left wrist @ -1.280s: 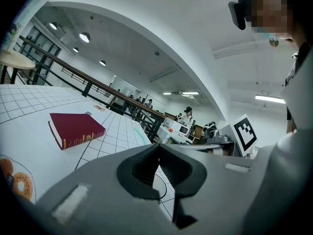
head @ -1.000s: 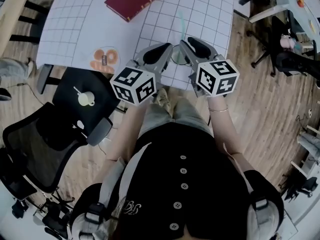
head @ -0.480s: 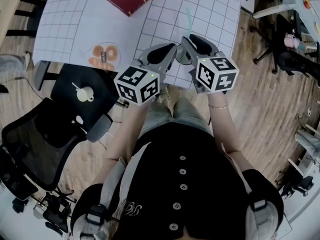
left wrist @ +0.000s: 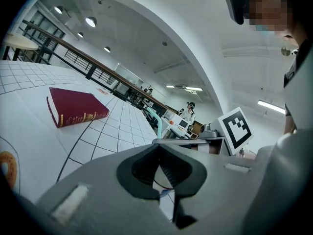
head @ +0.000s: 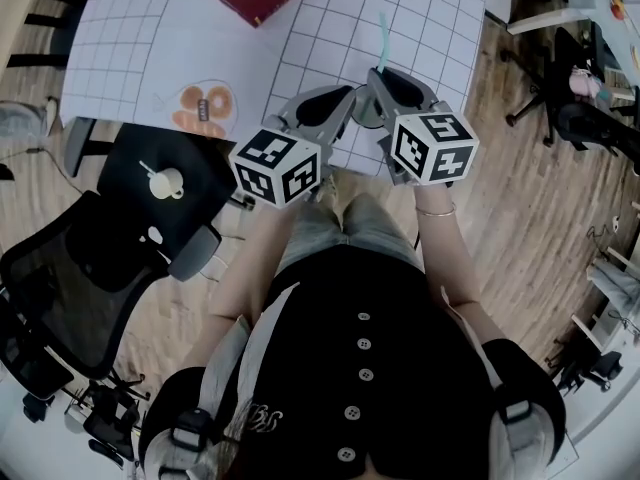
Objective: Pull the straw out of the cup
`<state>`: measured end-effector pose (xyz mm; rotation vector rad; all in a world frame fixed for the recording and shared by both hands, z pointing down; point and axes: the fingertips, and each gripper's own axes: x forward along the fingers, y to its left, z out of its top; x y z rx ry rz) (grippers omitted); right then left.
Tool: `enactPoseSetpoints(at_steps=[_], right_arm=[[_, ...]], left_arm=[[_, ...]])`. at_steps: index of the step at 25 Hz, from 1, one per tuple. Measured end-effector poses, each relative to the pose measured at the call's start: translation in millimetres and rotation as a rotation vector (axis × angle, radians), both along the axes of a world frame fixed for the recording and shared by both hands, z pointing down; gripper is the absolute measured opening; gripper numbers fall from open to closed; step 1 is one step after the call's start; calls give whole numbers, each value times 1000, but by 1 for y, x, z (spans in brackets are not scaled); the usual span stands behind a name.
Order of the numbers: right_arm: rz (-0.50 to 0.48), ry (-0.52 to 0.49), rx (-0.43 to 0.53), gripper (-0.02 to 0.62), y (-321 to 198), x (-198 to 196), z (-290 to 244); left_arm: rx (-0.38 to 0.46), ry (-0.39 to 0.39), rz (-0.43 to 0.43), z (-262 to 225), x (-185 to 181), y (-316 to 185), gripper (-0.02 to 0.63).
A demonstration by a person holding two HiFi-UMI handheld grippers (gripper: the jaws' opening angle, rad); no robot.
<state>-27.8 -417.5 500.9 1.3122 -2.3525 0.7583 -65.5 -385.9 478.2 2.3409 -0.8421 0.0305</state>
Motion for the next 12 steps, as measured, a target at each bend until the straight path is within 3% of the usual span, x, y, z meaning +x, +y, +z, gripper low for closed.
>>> enactPoseSetpoints(at_steps=[12], right_arm=[[-42,-6,30,18,5,-6,-8]], left_arm=[[15,-14,7,-5,4,3,0]])
